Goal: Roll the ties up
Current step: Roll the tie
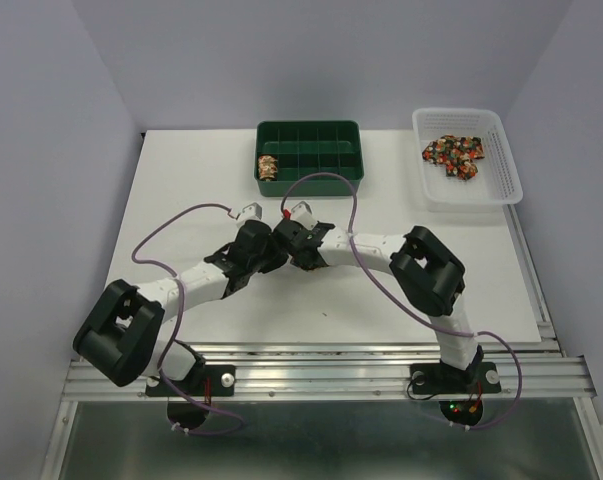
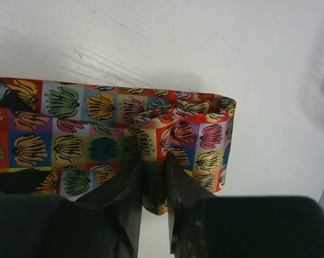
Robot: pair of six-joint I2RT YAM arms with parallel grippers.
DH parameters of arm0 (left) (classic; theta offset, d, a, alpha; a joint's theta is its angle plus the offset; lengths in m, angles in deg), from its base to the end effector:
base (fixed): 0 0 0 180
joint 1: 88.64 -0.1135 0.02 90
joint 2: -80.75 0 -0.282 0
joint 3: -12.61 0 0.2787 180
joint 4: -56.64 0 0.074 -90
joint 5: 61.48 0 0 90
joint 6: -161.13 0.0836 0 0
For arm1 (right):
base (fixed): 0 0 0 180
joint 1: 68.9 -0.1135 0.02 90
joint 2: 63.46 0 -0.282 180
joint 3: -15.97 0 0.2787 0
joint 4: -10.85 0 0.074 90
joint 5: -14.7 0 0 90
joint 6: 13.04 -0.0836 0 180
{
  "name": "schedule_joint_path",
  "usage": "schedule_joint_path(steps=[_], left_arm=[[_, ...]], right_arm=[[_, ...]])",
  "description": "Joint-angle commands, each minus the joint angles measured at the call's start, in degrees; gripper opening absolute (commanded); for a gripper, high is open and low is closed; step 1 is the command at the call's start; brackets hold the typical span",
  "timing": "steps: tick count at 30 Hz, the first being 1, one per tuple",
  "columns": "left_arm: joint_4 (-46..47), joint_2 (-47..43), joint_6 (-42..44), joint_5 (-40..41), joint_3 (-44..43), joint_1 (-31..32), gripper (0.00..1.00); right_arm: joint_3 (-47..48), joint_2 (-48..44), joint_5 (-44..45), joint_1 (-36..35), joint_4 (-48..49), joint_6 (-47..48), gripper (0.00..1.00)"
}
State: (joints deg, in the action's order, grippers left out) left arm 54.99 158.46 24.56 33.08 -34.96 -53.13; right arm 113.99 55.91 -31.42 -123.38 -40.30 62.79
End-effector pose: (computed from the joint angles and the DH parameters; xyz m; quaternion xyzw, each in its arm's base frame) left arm 0.2763 -0.1890 0.1662 -0.1034 0.8671 -0.2929 0.3894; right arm 0.3134 0.3393 0.1297 -0.2625 0.8802 -0.2254 0.3248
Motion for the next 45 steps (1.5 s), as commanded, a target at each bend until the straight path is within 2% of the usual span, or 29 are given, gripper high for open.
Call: schedule_joint_path(steps=[1,6,13,15,22,24,29,36,45], left_arm=[[0.03,-2.48,-0.19,1.24,0.77,-0.44,0.21],[0.11,-2.92,-0.02,1.33,1.03,-0.44,0.21],[0.03,-3.44,0.42,1.33,1.3,-0.44,0.21],[0.2,-3.36,0.51,1.33,1.12,-0.44,0.21],[0.64,-2.3,0.69,0.81,0.51,-0.44,0.21],[0.9,-2.22,0.78,0.72,0.42,-0.35,0.21],[1.25,-2.21,0.25,0.28,0.51,-0.35,0.21],[2.57,-2.74,-0.01,-0.95,0.94,-0.26,0.21],[6.96,-2.22,-2.48,-1.65,2.0,1.49,0.22]], right_arm=[[-1.65,-2.48,-6.96,-0.72,4.27,-3.31,0.14],[-1.38,-1.95,-8.1,-0.72,4.53,-5.07,0.2],[-1.73,-3.0,-10.48,-0.37,5.41,-6.92,0.47],[-2.43,-4.05,-11.79,-0.01,5.93,-7.71,0.5],[-6.03,-7.22,-16.62,2.53,10.32,-10.6,0.73],[-6.74,-7.66,-18.38,3.15,11.21,-11.4,0.76],[-8.94,-8.98,-20.67,5.35,13.76,-15.35,0.97],[-13.06,-12.22,-28.48,8.42,19.99,-21.32,1.0],[-22.64,-18.55,-34.73,14.13,30.36,-36.7,1.0]])
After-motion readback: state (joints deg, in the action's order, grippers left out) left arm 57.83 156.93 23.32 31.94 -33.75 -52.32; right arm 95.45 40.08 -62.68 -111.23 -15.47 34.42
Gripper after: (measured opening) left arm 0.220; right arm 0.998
